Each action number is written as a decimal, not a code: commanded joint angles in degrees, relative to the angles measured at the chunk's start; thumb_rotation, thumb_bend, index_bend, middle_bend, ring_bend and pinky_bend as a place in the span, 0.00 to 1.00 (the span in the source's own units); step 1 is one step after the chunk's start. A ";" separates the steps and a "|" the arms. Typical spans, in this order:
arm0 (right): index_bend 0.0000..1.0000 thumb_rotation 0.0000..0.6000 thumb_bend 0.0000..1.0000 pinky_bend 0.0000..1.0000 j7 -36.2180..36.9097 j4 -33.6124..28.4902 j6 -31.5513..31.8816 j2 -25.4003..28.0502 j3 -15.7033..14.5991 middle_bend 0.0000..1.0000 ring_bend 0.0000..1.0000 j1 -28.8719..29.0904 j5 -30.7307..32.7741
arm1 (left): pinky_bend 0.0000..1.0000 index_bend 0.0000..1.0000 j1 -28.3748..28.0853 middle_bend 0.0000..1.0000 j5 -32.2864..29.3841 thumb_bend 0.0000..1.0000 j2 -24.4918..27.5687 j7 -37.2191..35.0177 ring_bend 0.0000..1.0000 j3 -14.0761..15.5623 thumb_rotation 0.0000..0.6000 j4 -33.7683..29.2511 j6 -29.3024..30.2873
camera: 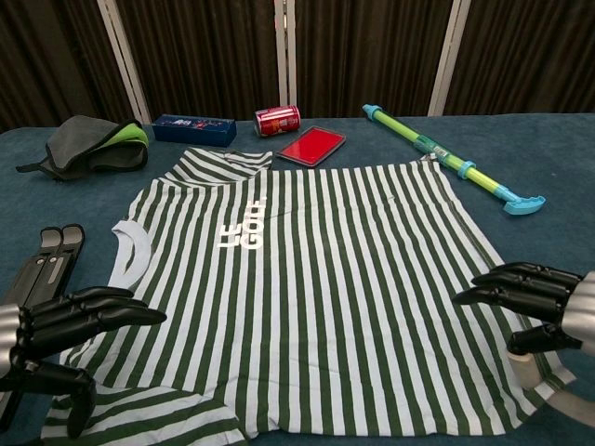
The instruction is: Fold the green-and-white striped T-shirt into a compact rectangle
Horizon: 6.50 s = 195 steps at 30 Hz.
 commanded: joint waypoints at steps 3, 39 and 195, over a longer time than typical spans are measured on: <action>0.75 1.00 0.42 0.00 0.11 -3.25 -0.32 2.42 -1.46 0.08 0.00 1.44 -2.28 | 0.00 0.83 0.08 0.00 1.72 0.62 2.32 1.05 0.00 1.52 1.00 -2.03 1.67; 0.75 1.00 0.42 0.00 -6.63 -16.99 -3.47 10.79 -9.40 0.10 0.00 3.06 -12.85 | 0.00 0.84 3.36 0.00 8.86 0.62 8.33 3.83 0.00 7.17 1.00 -5.17 7.41; 0.75 1.00 0.42 0.00 7.59 15.50 -38.02 -7.49 19.30 0.10 0.00 24.04 32.31 | 0.00 0.85 -19.28 0.00 -50.48 0.62 10.98 11.73 0.00 -29.55 1.00 -21.59 -52.29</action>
